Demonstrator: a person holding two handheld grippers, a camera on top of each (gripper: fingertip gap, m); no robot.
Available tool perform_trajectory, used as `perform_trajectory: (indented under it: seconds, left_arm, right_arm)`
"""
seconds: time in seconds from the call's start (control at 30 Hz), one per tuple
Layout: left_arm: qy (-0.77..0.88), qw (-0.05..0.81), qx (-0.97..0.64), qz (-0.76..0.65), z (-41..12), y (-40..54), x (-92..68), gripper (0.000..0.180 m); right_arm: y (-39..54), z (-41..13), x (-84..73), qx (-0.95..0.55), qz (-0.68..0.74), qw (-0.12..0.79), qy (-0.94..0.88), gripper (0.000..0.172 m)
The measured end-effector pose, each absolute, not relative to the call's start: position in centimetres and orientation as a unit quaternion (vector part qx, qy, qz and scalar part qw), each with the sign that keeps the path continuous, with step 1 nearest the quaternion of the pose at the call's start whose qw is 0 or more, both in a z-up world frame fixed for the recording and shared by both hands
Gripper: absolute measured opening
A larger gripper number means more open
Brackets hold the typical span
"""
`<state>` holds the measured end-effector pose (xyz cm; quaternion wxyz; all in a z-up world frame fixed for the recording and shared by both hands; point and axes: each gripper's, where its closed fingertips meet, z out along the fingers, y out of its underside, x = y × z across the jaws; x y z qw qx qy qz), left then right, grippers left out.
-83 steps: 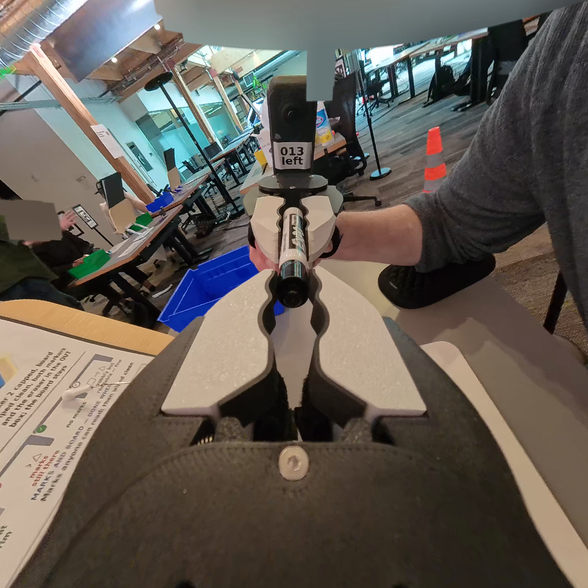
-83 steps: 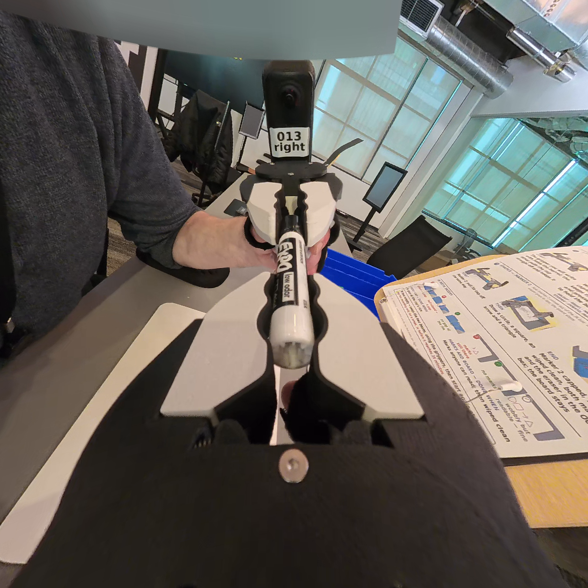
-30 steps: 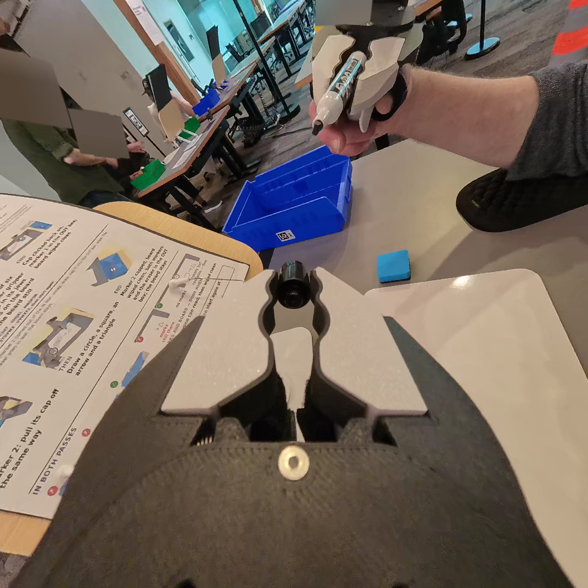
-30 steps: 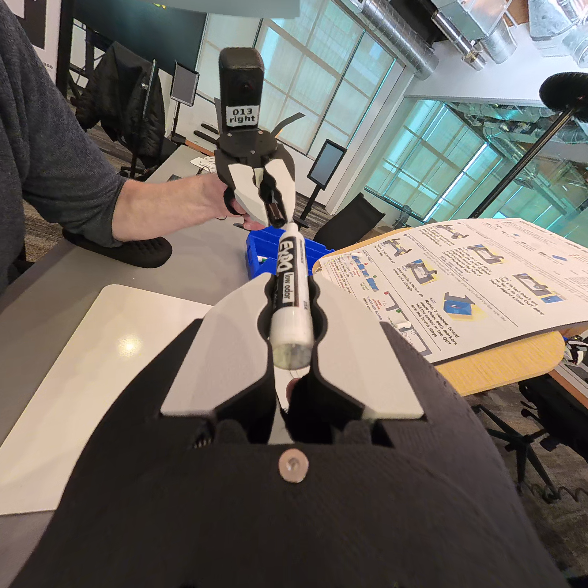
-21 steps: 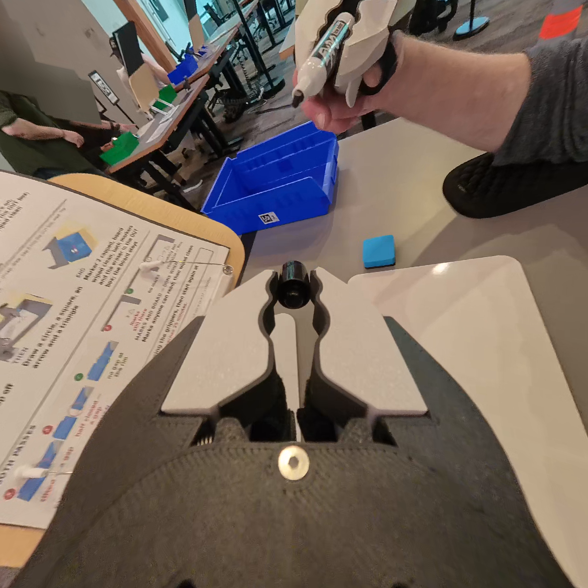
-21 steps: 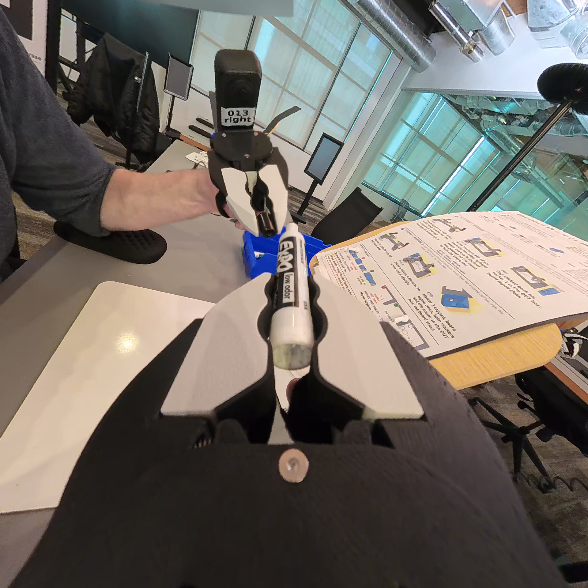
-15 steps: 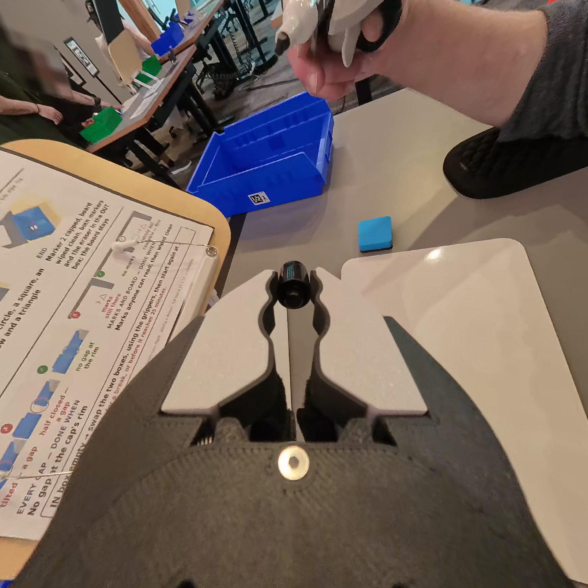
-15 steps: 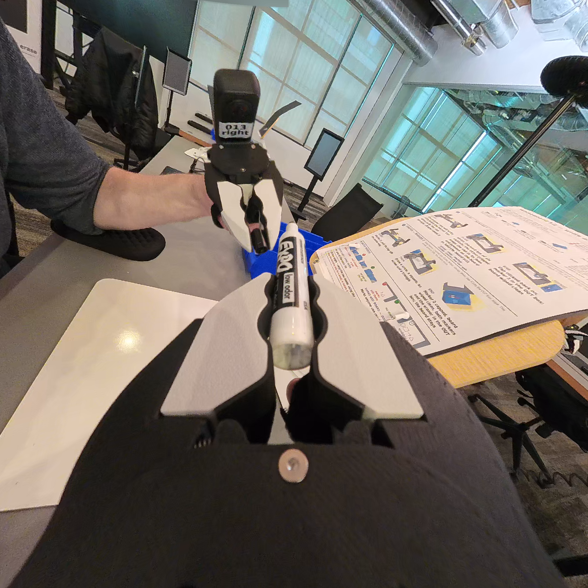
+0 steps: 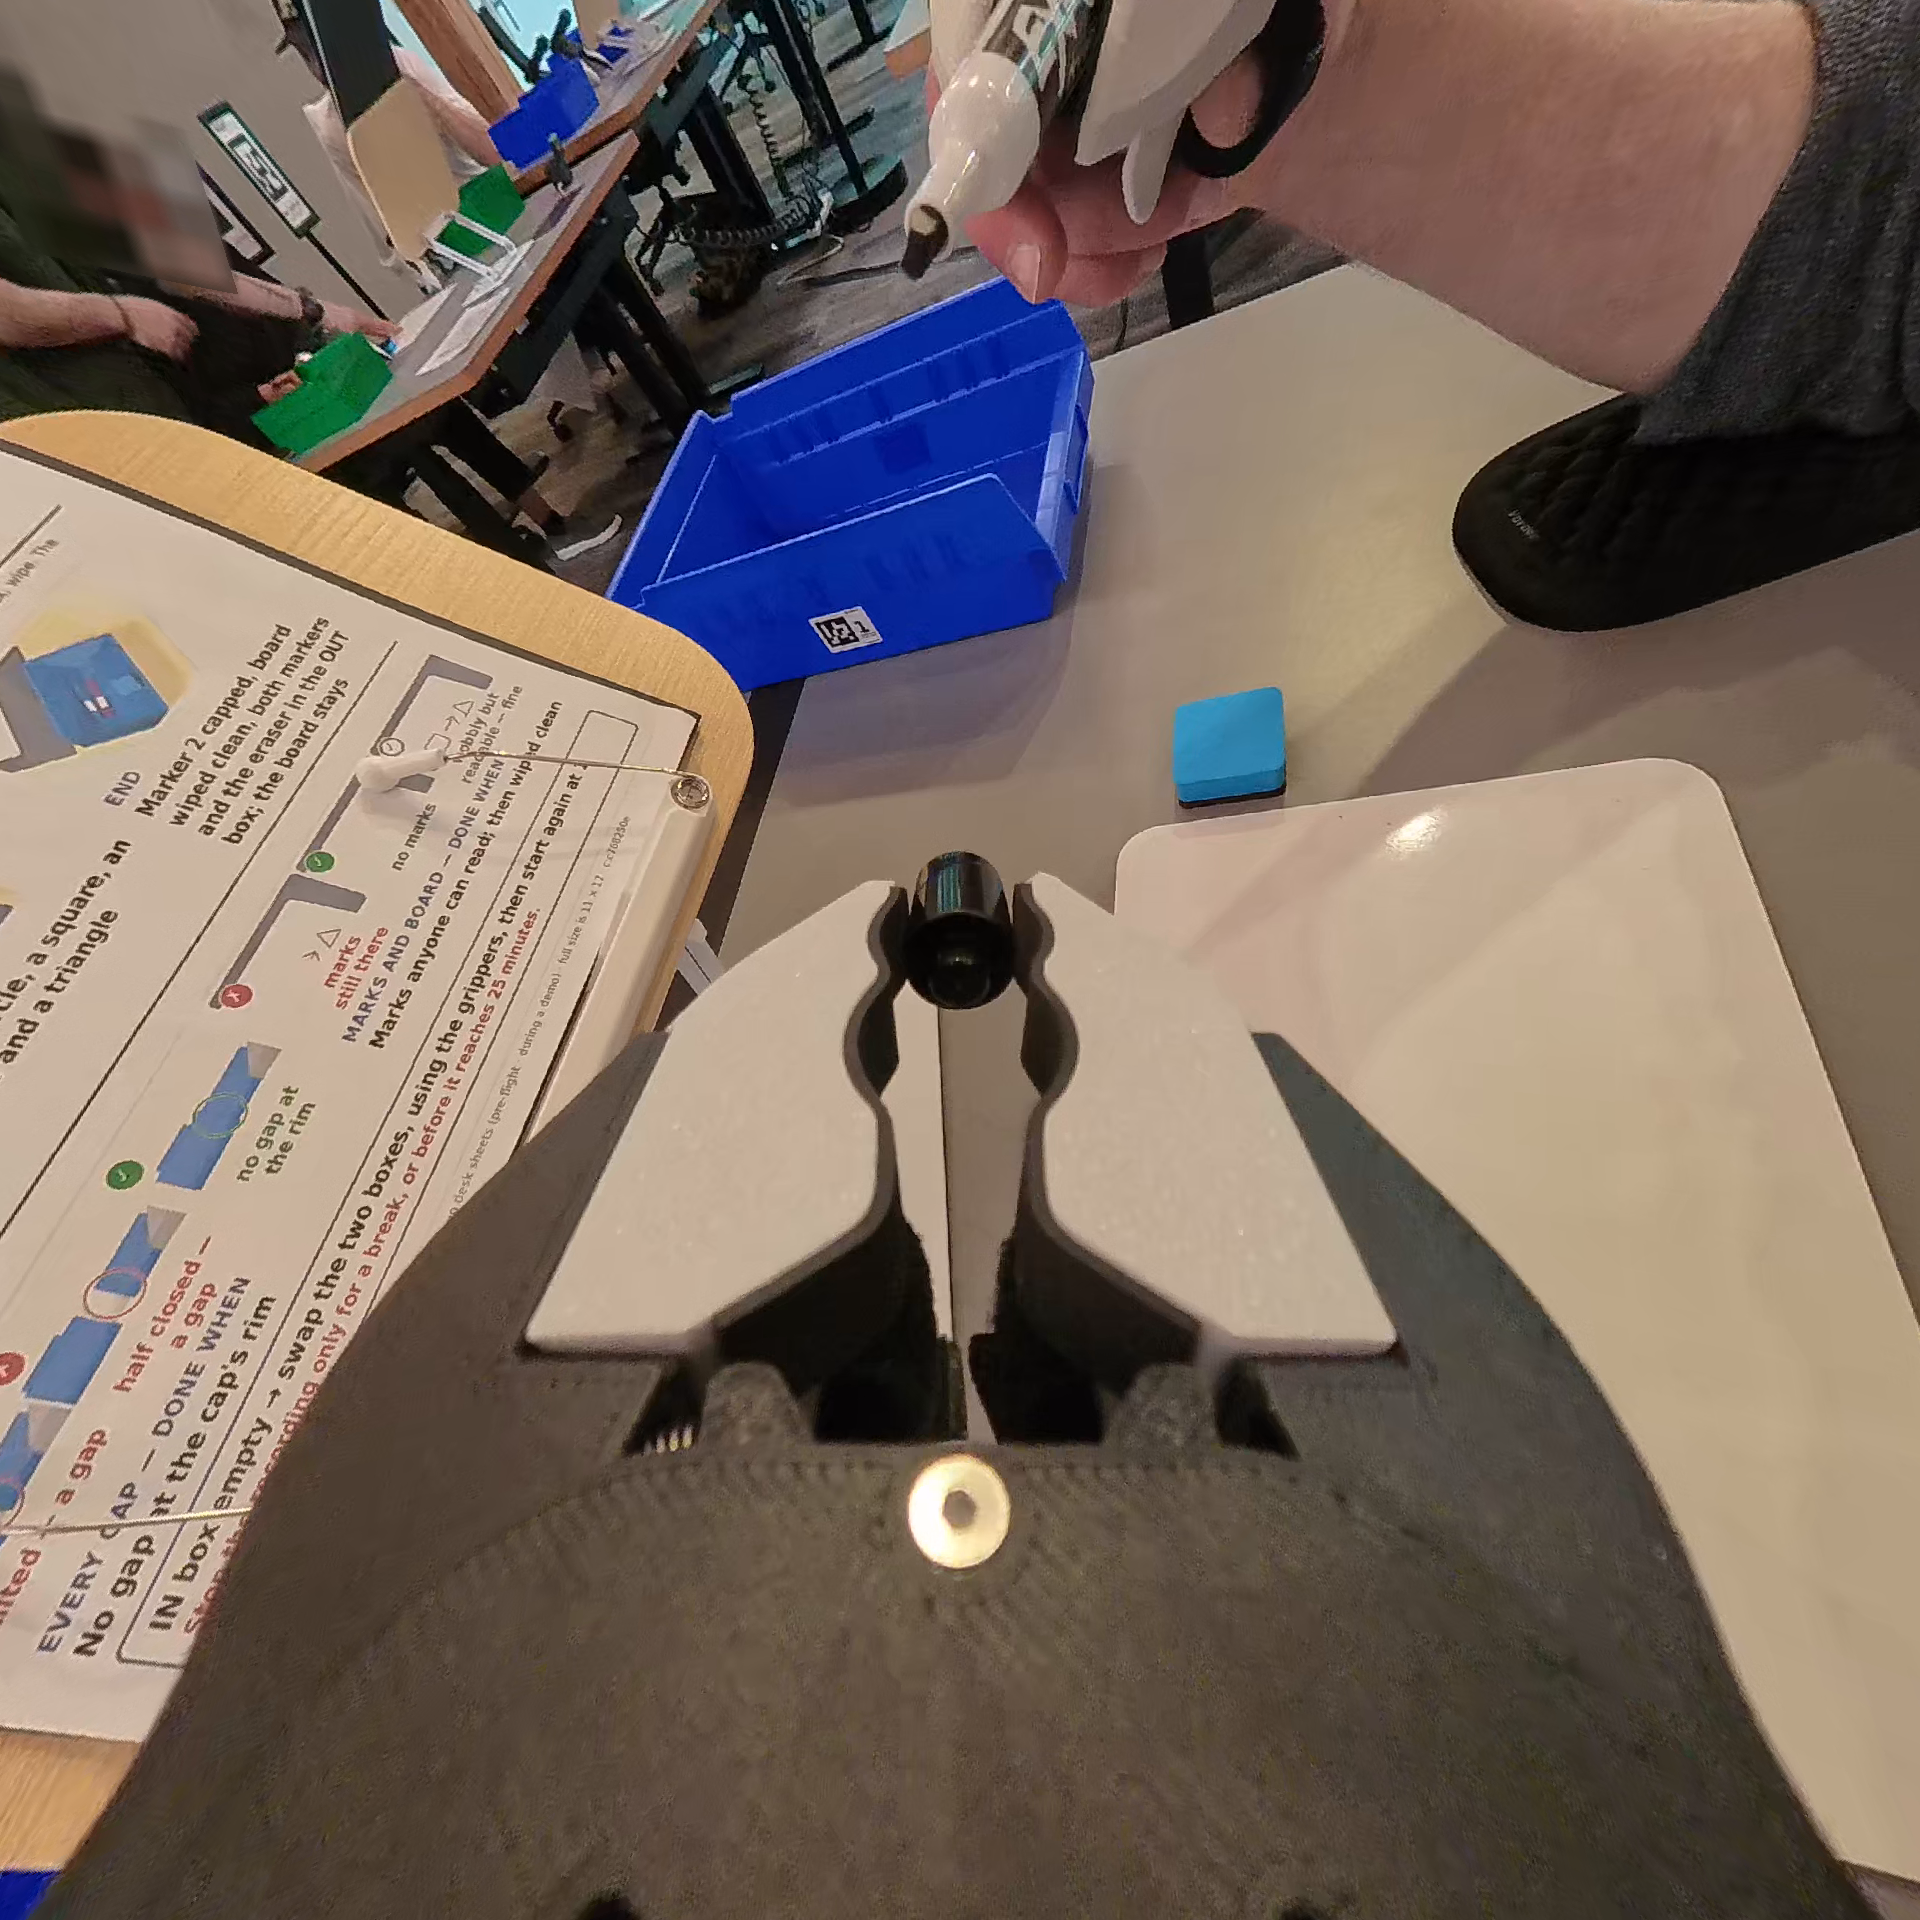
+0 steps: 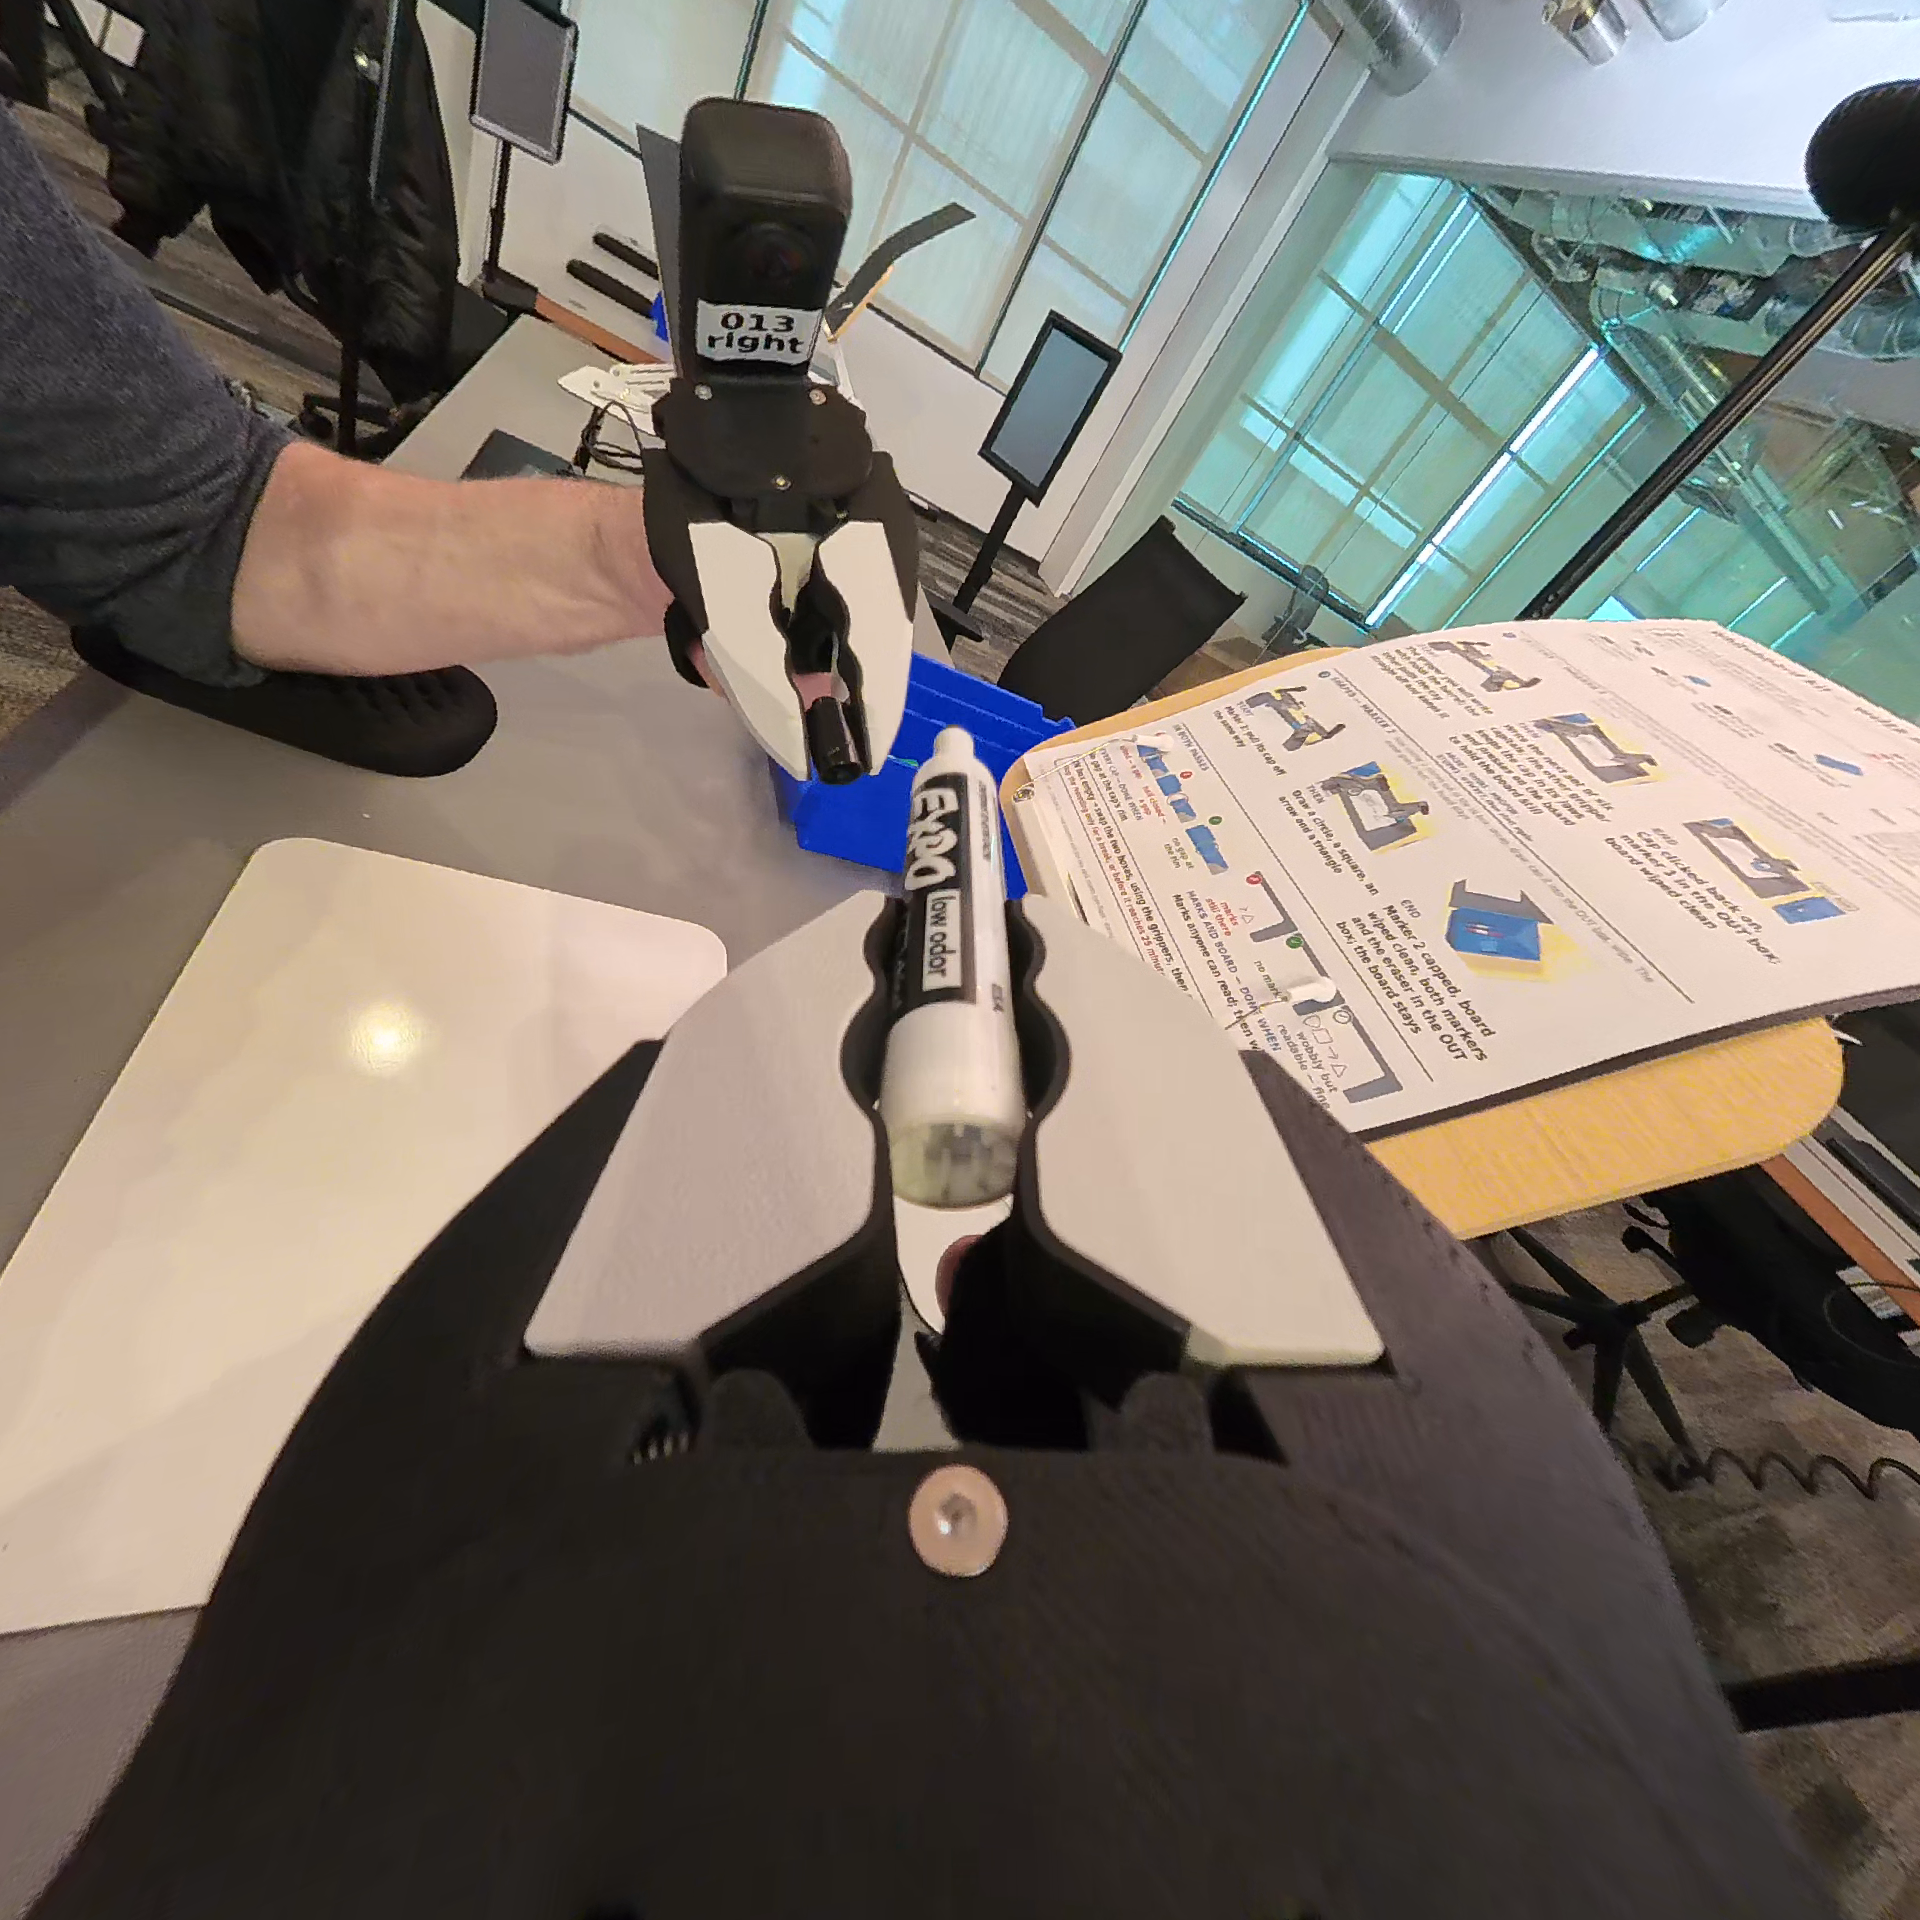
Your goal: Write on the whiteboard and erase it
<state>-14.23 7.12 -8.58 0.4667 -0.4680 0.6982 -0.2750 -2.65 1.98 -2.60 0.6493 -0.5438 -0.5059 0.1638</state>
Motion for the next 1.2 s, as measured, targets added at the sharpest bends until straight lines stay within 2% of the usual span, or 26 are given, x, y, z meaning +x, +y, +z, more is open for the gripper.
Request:
perform_trajectory:
  seconds: [1.2]
  left_arm:
    - [0.708,0.44,-0.481,-0.273,-11.1,7.8,-13.6,0.02]
  right_arm:
    - [3.1,-3.6,-2.4,-0.568,0.126,0.638,-0.505,0.021]
